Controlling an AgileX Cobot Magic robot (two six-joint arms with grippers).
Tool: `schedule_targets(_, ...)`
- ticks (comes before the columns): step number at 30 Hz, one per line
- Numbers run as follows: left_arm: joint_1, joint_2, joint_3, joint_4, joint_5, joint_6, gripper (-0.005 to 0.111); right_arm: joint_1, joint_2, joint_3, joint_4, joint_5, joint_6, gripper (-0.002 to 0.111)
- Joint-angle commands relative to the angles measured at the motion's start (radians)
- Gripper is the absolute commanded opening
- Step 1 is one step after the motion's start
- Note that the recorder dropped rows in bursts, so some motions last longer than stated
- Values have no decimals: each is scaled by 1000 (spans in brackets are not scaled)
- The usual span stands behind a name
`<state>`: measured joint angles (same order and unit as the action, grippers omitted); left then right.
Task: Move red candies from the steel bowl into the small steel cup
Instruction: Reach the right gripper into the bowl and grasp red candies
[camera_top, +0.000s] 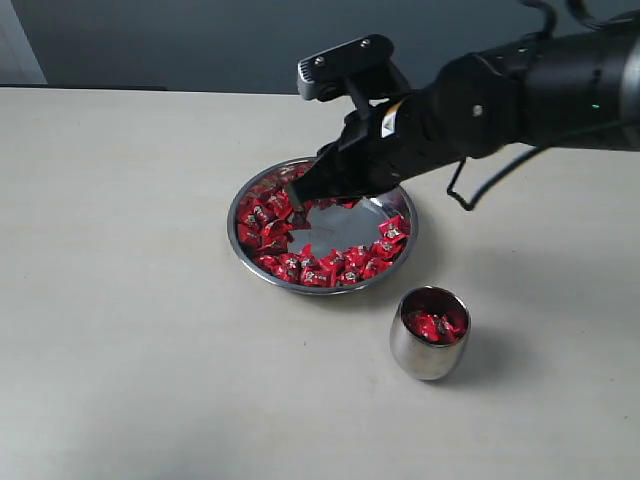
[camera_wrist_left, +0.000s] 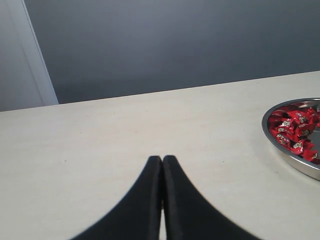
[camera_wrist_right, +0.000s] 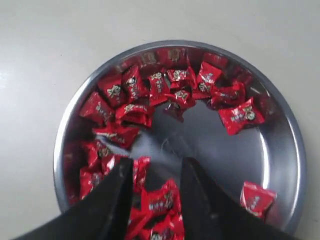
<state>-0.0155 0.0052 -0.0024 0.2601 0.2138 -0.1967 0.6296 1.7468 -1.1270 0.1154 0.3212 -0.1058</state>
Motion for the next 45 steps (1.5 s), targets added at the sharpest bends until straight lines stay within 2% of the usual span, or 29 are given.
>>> schedule_targets(1, -6, -5, 2, -4, -6, -4, 0, -2, 136, -147, -33, -2, -16, 33)
schedule_targets(12, -6, -5, 2, -4, -6, -4, 0, -2, 430, -468, -140, 145, -2, 33)
schedule_targets(15, -6, -5, 2, -4, -6, -4, 0, -2, 455, -504, -140, 257, 33, 33)
schedule_targets(17, -6, -5, 2, -4, -6, -4, 0, -2, 457, -517, -140, 383, 46, 33)
schedule_targets(18, -6, -5, 2, -4, -6, -4, 0, -2, 457, -527, -140, 505, 51, 33)
schedule_targets(23, -6, -5, 2, -4, -6, -4, 0, -2, 457, -527, -126, 673, 53, 33)
schedule_targets(27, -6, -5, 2, -4, -6, -4, 0, -2, 457, -527, -76, 665, 49, 33)
schedule_targets(31, -6, -5, 2, -4, -6, -4, 0, -2, 468, -527, 15, 655, -61, 33)
schedule_targets(45, -6, -5, 2, -4, -6, -4, 0, -2, 474, -527, 0, 638, -170, 33)
